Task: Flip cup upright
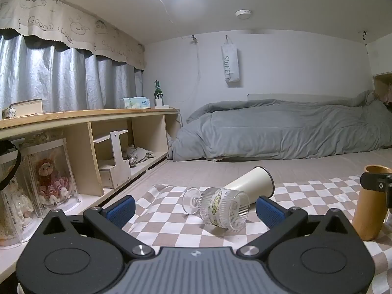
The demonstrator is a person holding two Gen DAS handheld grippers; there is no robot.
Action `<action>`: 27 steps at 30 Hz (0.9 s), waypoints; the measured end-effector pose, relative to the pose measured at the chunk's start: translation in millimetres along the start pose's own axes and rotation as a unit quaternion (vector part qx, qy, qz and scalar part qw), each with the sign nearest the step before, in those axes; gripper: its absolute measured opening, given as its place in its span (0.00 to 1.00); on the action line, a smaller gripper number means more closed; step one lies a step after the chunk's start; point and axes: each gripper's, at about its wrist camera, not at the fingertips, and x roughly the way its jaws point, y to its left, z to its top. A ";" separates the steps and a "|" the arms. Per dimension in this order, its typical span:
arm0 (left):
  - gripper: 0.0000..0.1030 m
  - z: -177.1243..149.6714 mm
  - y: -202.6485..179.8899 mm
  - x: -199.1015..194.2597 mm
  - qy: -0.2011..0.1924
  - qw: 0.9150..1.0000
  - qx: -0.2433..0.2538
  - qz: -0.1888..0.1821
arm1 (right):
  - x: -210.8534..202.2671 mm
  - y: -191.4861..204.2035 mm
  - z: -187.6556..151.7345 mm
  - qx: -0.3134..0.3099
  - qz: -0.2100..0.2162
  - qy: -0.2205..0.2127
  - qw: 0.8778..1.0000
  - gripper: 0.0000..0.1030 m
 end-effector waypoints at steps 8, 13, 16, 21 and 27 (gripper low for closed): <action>1.00 0.0 0.0 0.0 0.000 1.000 0.000 0.000 | -0.7 -0.4 0.4 0.000 0.000 0.000 1.000 1.00; 1.00 -0.9 -0.2 1.3 0.000 1.000 0.001 -0.003 | -1.0 -0.3 0.7 0.000 0.000 0.000 1.000 1.00; 1.00 -2.1 -0.7 4.0 0.001 1.000 0.000 -0.003 | -1.3 -0.4 0.7 -0.001 0.000 0.000 1.000 1.00; 1.00 -2.1 -0.7 3.8 0.001 1.000 0.000 -0.003 | -1.7 -0.5 0.8 -0.001 0.000 -0.001 1.000 1.00; 1.00 -3.4 -1.2 4.2 0.001 1.000 0.002 -0.003 | -2.2 -0.1 0.9 -0.001 0.000 -0.001 1.000 1.00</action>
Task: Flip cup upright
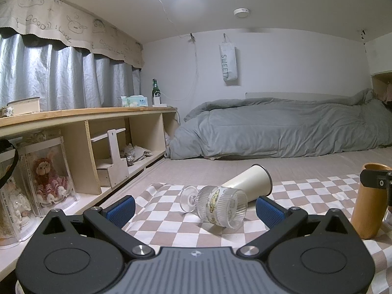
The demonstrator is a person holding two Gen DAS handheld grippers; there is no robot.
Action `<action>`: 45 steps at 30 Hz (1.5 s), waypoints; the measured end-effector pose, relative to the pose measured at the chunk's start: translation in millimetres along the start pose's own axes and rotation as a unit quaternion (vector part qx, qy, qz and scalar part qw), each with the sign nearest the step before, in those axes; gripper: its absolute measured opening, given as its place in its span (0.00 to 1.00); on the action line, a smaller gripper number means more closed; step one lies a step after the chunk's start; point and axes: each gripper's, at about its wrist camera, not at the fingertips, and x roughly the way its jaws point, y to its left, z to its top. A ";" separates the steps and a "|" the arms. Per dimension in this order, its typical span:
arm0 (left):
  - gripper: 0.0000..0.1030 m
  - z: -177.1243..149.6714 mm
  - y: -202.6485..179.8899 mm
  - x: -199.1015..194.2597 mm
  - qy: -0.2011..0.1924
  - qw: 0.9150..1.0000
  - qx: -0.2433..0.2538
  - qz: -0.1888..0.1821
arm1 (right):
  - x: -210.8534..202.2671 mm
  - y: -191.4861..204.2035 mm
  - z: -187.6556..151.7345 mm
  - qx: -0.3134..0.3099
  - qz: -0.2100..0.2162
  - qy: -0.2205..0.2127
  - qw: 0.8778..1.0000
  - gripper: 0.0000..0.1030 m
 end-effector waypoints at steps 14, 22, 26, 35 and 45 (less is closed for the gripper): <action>1.00 -3.5 -3.2 4.3 0.004 1.000 -0.003 -0.005 | -0.2 0.5 0.0 -0.001 0.000 0.000 1.000 1.00; 1.00 -3.5 -2.8 4.1 0.004 1.000 -0.002 -0.006 | -1.1 0.7 0.5 0.000 0.001 0.000 1.000 1.00; 1.00 -3.5 -2.6 4.1 0.004 1.000 -0.003 -0.006 | -1.7 0.8 1.0 -0.001 0.001 0.000 1.000 1.00; 1.00 -3.3 -2.4 4.1 0.004 1.000 -0.002 -0.006 | -2.1 0.7 1.5 -0.001 0.000 0.000 1.000 1.00; 1.00 -4.7 0.4 5.7 0.007 1.000 -0.006 -0.002 | 0.0 -0.2 0.4 0.000 0.000 -0.001 1.000 1.00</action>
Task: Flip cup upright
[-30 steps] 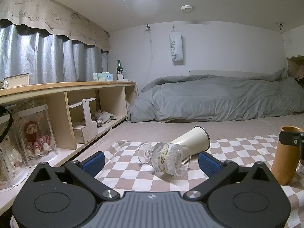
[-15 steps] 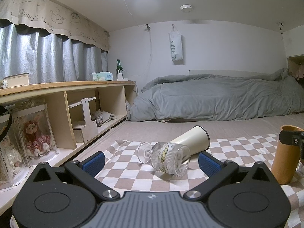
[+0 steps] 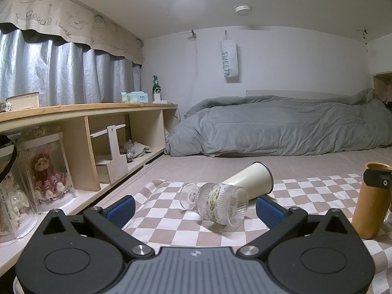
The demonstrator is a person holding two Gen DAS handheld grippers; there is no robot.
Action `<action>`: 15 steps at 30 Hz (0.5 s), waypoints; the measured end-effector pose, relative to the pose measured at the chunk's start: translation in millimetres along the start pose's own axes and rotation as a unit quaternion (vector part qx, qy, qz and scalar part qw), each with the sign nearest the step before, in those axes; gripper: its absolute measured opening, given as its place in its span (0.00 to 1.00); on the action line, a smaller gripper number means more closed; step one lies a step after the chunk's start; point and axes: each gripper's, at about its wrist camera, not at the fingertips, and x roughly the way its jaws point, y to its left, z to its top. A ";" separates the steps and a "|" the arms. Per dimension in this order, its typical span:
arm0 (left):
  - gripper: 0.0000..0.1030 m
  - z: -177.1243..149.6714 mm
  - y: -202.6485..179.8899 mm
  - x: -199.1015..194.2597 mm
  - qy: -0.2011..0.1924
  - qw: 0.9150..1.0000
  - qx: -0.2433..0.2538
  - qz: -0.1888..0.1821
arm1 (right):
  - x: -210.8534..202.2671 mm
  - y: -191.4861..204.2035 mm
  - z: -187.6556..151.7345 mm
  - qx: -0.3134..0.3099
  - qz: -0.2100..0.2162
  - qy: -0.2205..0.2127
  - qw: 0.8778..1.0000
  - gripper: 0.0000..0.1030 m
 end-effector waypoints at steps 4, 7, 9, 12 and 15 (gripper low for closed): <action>1.00 -0.1 4.4 0.7 0.000 1.000 -0.005 0.000 | 0.2 1.3 -0.5 -0.001 -0.001 0.000 1.000 1.00; 1.00 0.8 8.1 1.7 -0.002 1.000 -0.013 0.003 | 1.2 1.0 1.1 0.001 0.002 0.000 1.000 1.00; 1.00 0.1 12.1 2.9 -0.003 1.000 -0.018 0.008 | 1.8 3.9 2.4 0.001 0.003 0.001 1.000 1.00; 1.00 -0.8 19.6 5.0 -0.004 0.999 -0.026 0.018 | 6.3 7.9 4.7 0.001 0.013 -0.003 1.000 1.00; 1.00 -1.6 31.3 7.4 -0.005 0.998 -0.046 0.031 | 13.0 15.5 8.6 -0.003 0.023 -0.008 1.000 1.00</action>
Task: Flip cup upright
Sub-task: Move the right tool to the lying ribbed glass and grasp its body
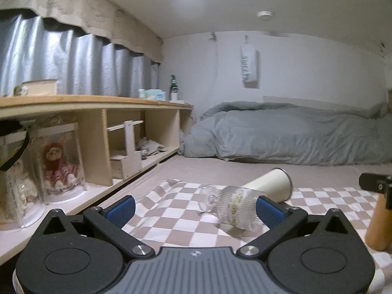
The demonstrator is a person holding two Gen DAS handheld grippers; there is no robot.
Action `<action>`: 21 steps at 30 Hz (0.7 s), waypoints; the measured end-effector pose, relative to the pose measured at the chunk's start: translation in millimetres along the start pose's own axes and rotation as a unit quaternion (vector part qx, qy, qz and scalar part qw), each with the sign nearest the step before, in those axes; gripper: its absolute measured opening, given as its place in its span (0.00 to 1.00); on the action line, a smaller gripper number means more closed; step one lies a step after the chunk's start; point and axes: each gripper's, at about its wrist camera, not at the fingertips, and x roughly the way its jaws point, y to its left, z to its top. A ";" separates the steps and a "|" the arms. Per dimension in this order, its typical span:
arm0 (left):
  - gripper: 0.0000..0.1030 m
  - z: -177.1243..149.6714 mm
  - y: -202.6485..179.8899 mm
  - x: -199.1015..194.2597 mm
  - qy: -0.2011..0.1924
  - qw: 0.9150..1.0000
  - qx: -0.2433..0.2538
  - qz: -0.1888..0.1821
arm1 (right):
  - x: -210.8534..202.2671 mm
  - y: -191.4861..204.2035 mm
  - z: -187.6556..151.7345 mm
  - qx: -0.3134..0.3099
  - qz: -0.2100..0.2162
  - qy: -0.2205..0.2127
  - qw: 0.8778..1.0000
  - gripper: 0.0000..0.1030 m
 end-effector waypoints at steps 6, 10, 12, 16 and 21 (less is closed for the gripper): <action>1.00 -0.5 29.9 6.4 -0.009 0.997 -0.060 0.039 | 31.3 26.5 5.4 -0.020 0.034 0.003 0.999 1.00; 1.00 -0.7 43.8 9.3 -0.012 0.995 -0.087 0.054 | 70.2 45.6 4.6 -0.024 0.089 0.032 0.995 1.00; 1.00 -1.1 50.4 12.1 -0.009 0.993 -0.099 0.058 | 91.2 54.5 2.9 -0.015 0.106 0.046 0.993 1.00; 1.00 -4.3 61.1 17.9 -0.003 0.991 -0.118 0.063 | 133.2 69.4 -2.7 -0.006 0.136 0.071 0.988 1.00; 1.00 -8.7 70.9 23.0 0.002 0.989 -0.132 0.064 | 176.3 83.3 -11.5 -0.014 0.162 0.092 0.982 1.00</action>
